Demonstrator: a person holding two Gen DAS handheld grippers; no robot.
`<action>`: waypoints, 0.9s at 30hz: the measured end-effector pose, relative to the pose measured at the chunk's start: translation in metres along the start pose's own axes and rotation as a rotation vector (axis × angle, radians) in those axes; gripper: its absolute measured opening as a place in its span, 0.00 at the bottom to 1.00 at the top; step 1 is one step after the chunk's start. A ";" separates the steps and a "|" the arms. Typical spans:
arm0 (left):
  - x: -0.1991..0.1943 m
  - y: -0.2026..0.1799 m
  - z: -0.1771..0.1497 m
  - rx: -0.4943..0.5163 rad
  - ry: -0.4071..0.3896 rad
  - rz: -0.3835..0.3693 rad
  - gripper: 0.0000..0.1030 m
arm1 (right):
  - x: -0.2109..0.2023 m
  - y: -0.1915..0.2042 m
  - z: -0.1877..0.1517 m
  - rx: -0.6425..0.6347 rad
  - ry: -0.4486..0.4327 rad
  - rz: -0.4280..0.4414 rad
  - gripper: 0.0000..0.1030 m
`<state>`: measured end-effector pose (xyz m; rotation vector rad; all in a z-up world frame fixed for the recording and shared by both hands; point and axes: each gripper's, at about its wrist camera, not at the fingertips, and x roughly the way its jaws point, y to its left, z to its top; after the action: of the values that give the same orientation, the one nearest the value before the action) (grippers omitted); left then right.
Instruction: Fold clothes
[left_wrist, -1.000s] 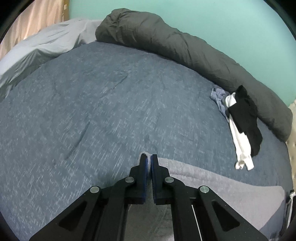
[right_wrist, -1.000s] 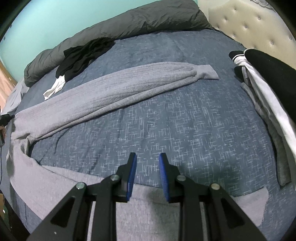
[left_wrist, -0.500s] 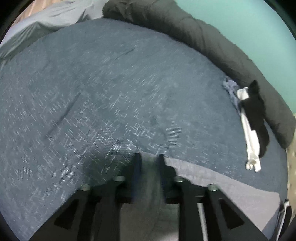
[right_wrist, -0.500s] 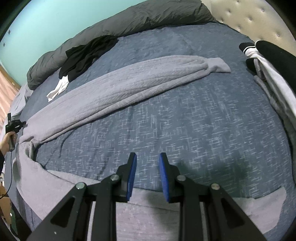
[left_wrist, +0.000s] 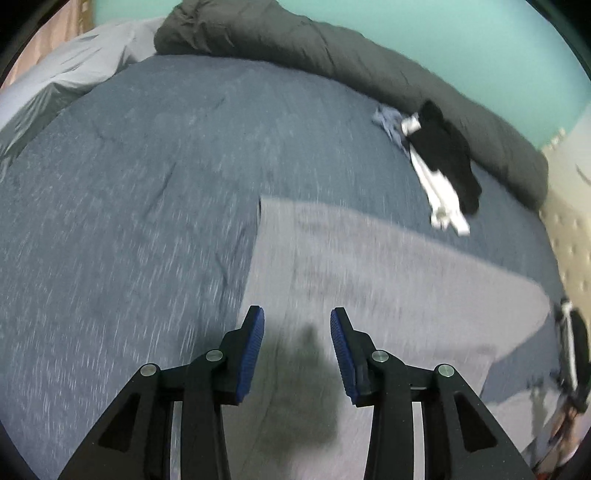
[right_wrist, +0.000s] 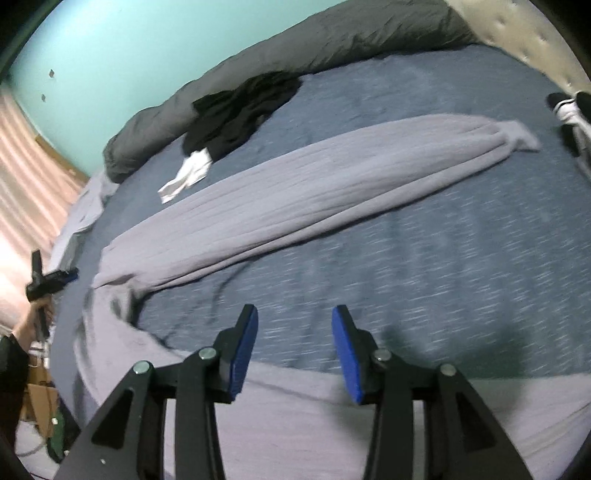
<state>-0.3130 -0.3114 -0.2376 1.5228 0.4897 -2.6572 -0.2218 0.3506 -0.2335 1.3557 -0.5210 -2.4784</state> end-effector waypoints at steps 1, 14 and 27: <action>-0.001 0.000 -0.009 0.008 0.012 -0.002 0.40 | 0.005 0.009 -0.003 -0.004 0.007 0.018 0.42; 0.040 -0.113 -0.042 0.160 0.111 -0.152 0.40 | 0.073 0.118 -0.047 -0.229 0.129 0.112 0.47; 0.087 -0.110 -0.041 0.060 0.106 -0.134 0.39 | 0.104 0.130 -0.068 -0.335 0.232 0.121 0.48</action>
<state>-0.3447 -0.1850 -0.3030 1.7130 0.5401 -2.7234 -0.2110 0.1802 -0.2891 1.3995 -0.1236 -2.1540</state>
